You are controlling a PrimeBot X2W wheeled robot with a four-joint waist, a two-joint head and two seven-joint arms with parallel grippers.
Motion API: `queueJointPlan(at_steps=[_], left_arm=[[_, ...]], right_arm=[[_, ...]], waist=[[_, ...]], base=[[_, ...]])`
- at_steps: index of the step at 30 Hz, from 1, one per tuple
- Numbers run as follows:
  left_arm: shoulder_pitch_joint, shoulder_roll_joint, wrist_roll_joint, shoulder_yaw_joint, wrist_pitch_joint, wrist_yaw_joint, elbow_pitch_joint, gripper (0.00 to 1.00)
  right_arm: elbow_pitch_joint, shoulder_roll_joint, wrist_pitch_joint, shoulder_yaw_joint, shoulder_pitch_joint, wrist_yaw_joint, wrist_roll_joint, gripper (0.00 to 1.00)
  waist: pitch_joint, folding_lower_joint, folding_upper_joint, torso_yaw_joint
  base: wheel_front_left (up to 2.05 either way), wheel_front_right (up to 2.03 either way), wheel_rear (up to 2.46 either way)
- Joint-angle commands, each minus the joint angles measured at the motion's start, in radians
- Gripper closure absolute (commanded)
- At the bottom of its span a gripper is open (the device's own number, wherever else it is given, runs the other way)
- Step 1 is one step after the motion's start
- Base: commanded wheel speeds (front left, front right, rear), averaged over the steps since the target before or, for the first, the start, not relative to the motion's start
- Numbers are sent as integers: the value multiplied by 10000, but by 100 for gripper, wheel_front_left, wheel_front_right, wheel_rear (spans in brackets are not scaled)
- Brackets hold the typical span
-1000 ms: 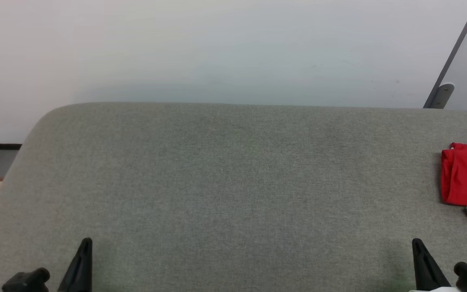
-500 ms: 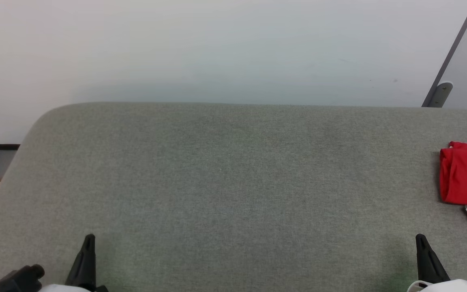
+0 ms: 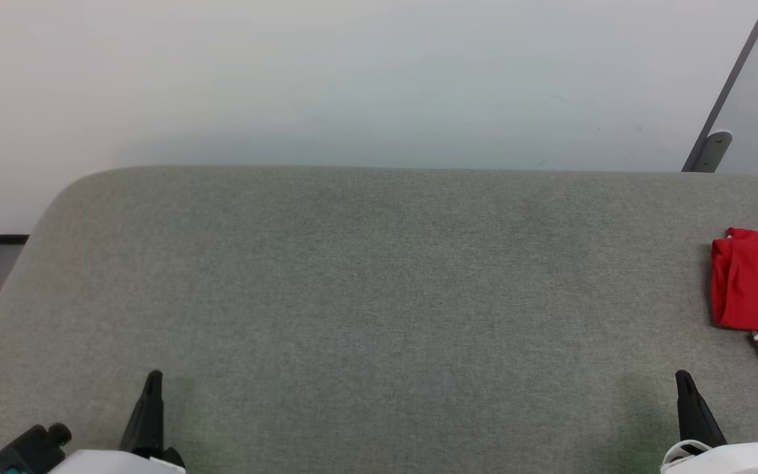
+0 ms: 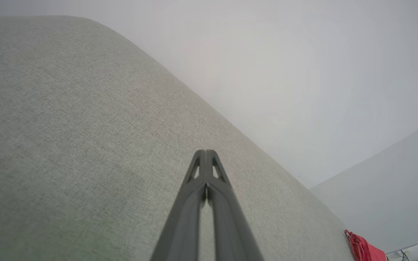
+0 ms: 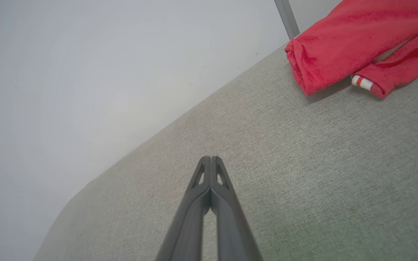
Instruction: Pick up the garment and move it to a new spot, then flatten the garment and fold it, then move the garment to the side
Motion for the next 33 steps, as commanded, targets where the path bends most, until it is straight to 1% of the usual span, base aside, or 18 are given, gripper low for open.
queueJointPlan(at_steps=[1,15,33], left_arm=[[-236,36,-300,88,56,-16,-122,100],[-448,-295,-1756,209,537,-23,-116,100],[-672,-660,-3366,345,1062,-30,-105,100]], right_arm=[[-168,-10,83,-44,-273,-4,381,100],[-237,28,550,-89,-438,-5,2256,100],[-308,76,1079,-138,-630,-7,4302,100]], waist=[[3,0,0,-5],[27,0,0,-55],[59,0,0,-120]], base=[[0,0,0],[0,0,0],[0,0,0]])
